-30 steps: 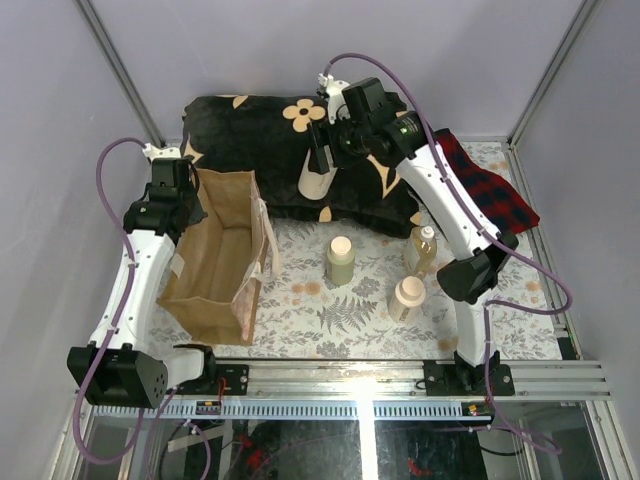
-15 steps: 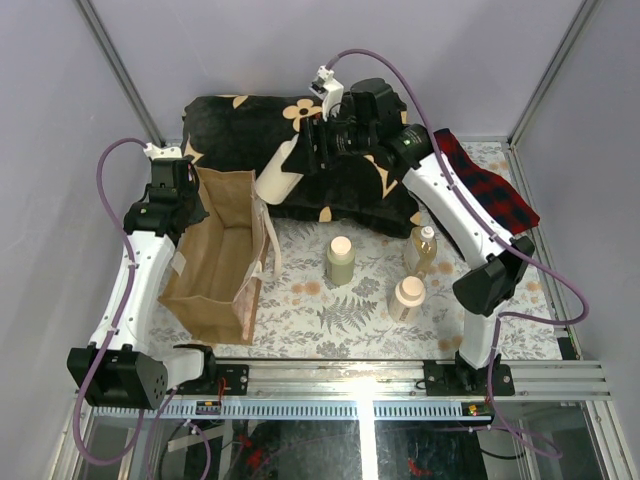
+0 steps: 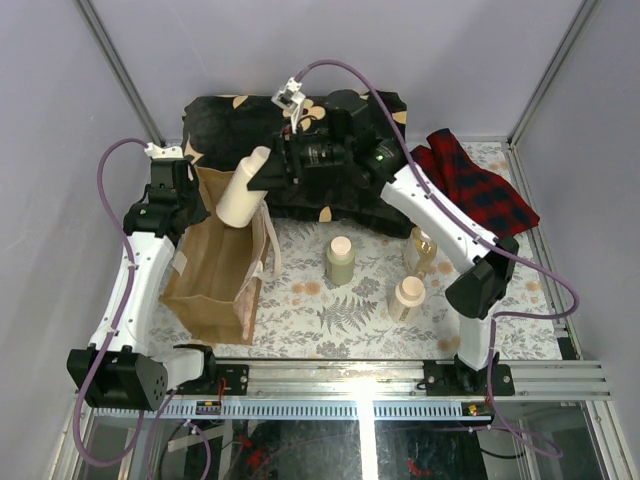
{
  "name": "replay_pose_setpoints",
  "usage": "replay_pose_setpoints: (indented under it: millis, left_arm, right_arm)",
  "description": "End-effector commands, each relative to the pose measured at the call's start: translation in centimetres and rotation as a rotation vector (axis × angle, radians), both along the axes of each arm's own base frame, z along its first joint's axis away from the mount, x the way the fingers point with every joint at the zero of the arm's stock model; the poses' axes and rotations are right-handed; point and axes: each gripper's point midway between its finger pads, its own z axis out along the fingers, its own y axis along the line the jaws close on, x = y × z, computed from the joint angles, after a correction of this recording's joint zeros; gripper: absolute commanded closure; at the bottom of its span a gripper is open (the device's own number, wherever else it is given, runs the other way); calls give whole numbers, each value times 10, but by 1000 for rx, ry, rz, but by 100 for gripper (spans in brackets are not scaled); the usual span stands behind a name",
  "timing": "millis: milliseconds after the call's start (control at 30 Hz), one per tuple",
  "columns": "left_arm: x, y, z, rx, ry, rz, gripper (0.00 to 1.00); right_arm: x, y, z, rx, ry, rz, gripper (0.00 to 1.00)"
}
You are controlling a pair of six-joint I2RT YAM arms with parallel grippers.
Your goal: Place the personal care products into the canvas bag
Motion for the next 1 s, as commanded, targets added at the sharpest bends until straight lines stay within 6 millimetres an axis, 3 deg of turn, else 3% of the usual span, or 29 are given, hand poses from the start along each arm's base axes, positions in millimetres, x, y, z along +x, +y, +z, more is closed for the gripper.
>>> replay_pose_setpoints:
  millis: [0,267,667,967]
  left_arm:
    - [9,-8,12,-46,-64,-25,100]
    - [7,-8,27,-31,-77,-45,100]
    - [-8,-9,24,-31,-52,-57,100]
    - [-13,-16,16,-81,-58,-55,100]
  right_arm:
    - [-22,24,42,156,-136,122,99]
    - [-7,54,-22,38,-109,129,99]
    - [19,82,-47,-27,-232,48,99]
    - [24,109,-96,-158,-323,0,97]
